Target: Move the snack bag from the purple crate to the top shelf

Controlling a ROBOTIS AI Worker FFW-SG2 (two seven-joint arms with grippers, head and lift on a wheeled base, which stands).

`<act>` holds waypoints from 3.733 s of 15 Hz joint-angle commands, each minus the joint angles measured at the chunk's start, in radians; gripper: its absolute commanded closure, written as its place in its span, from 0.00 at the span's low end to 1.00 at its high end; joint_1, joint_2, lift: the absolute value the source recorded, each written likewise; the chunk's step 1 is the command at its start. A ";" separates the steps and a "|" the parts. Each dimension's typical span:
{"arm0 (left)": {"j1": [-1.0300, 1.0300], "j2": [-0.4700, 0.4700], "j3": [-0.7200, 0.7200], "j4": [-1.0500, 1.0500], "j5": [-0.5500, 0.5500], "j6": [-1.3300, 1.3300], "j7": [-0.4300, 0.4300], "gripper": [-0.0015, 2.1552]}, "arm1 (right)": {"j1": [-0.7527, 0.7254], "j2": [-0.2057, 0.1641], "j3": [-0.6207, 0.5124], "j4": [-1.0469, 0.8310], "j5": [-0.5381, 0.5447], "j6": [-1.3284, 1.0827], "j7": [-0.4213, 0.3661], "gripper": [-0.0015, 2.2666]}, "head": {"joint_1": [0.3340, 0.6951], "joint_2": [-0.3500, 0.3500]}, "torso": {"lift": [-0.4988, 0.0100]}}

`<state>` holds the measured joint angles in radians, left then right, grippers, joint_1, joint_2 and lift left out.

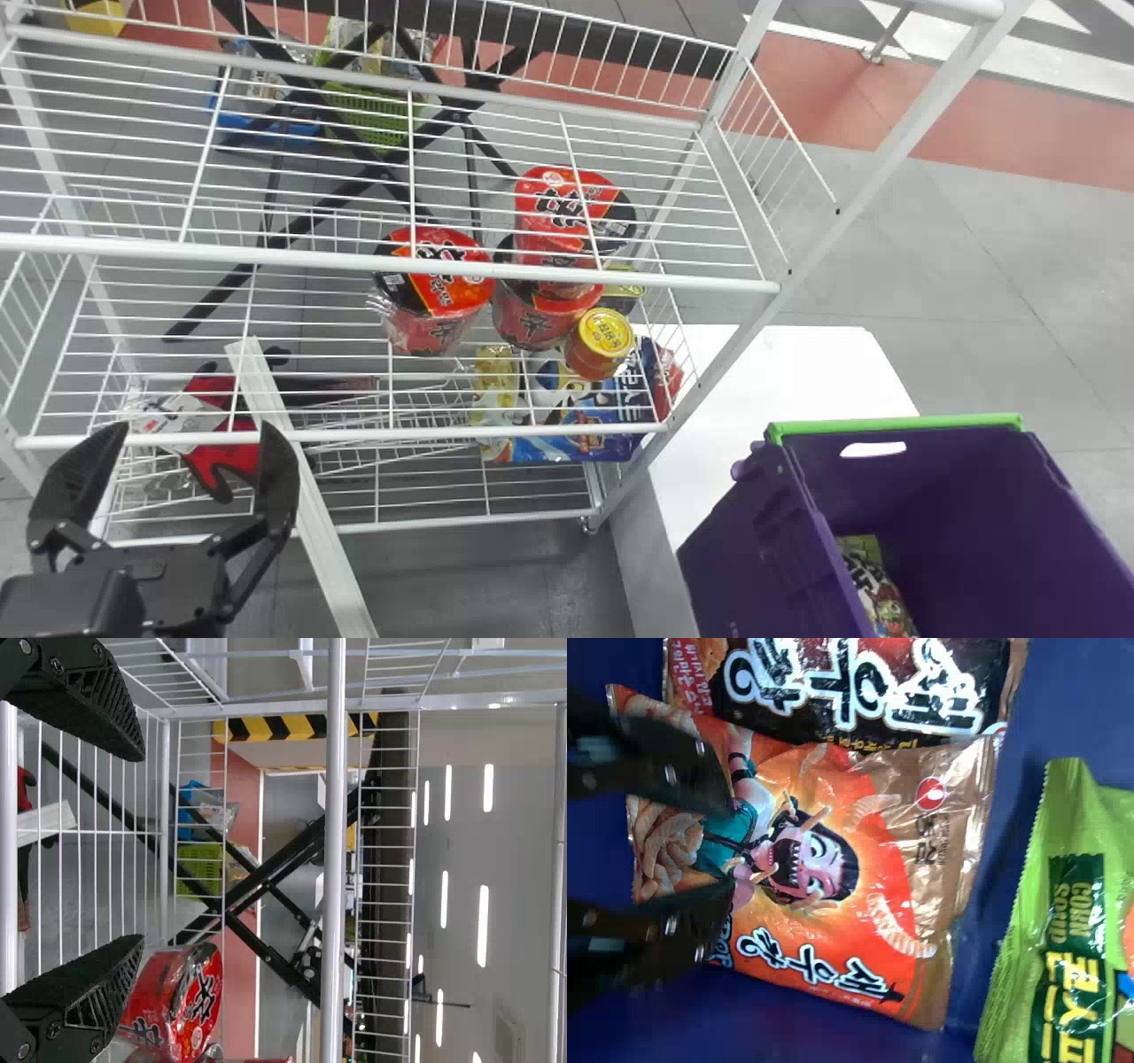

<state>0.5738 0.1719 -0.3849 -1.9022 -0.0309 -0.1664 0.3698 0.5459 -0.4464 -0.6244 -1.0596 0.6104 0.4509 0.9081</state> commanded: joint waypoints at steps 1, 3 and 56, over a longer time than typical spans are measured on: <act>0.000 0.006 0.001 0.000 0.008 0.000 0.000 0.04 | -0.007 0.000 0.000 0.007 -0.014 -0.001 0.008 0.71 | 1.00 0.00 | 0.09; 0.000 0.009 0.001 0.000 0.009 0.000 0.000 0.04 | -0.014 0.005 -0.001 0.010 -0.020 -0.007 0.014 0.79 | 1.00 0.00 | 0.09; 0.011 -0.008 -0.055 -0.003 -0.055 0.049 0.037 0.04 | 0.108 0.153 -0.187 -0.643 -0.118 0.276 0.206 0.86 | 1.00 0.00 | 0.38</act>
<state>0.5829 0.1641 -0.4399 -1.9048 -0.0846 -0.1172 0.4065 0.6535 -0.2930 -0.8120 -1.7014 0.4924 0.7251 1.1130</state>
